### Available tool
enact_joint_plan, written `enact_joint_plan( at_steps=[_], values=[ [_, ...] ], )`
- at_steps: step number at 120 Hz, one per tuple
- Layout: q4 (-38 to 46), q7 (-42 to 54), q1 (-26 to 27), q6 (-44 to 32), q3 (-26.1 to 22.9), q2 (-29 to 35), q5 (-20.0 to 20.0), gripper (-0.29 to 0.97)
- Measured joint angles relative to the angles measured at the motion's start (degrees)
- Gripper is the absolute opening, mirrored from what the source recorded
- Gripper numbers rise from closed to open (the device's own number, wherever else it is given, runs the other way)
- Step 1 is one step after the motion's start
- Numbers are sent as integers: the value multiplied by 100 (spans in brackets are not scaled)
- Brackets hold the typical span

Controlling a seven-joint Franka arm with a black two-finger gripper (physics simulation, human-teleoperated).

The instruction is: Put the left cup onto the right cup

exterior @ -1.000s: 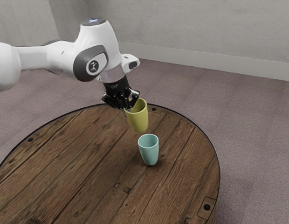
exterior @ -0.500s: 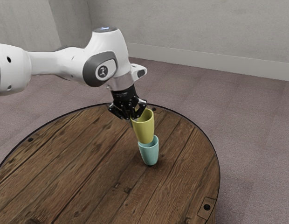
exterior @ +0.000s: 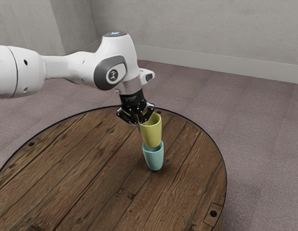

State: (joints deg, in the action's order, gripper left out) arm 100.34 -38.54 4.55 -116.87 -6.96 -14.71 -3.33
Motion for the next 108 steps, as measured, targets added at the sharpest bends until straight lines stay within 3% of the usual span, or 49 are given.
enact_joint_plan(
  at_steps=[108],
  values=[
    [-3, 51, -42, -53, 11, -250, -74, -10]
  ],
)
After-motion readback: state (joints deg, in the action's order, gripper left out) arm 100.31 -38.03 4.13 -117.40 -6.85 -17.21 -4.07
